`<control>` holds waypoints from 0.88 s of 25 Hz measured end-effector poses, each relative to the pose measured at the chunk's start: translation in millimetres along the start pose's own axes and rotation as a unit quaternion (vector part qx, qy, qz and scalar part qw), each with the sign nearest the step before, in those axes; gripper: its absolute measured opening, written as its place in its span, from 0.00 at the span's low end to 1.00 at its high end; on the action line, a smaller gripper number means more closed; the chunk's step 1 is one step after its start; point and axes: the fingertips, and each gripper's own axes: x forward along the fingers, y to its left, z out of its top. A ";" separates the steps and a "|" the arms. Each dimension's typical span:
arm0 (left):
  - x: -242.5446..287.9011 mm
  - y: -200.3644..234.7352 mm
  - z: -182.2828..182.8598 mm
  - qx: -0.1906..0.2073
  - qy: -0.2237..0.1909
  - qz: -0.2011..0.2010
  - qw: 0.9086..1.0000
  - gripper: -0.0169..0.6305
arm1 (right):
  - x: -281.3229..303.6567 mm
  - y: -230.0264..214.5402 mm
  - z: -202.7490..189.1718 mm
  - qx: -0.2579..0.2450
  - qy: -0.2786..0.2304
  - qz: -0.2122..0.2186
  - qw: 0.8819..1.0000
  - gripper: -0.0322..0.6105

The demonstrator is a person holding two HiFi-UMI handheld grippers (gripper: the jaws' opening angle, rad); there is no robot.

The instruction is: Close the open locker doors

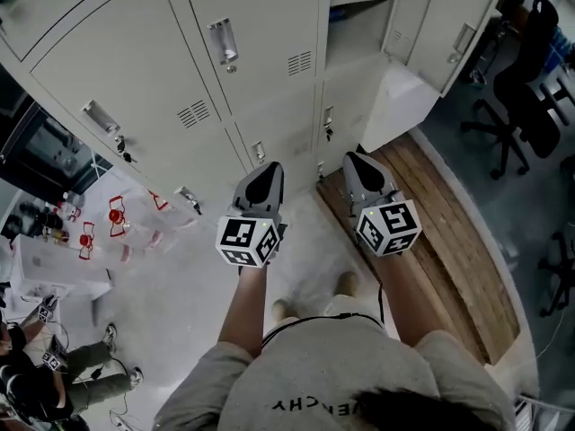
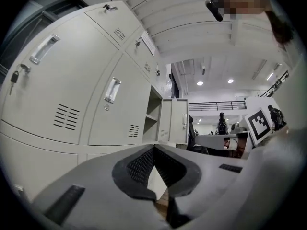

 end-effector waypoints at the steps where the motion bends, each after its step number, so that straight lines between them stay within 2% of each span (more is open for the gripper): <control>1: 12.3 -9.8 -1.5 -0.001 0.000 -0.004 1.000 0.02 | -3.1 -15.1 2.3 -0.001 -0.001 -0.003 1.000 0.05; 12: 136.3 -100.6 -19.1 -0.002 -0.013 -0.018 1.000 0.02 | -33.7 -161.2 16.9 -0.019 -0.007 -0.013 1.000 0.06; 18: 182.2 -146.0 -30.5 -0.005 -0.009 -0.023 1.000 0.02 | -54.6 -227.2 16.9 -0.012 -0.001 -0.019 1.000 0.13; 22: 202.8 -168.2 -41.2 -0.001 0.004 -0.039 0.999 0.02 | -63.6 -255.7 11.9 0.001 0.000 -0.030 1.000 0.19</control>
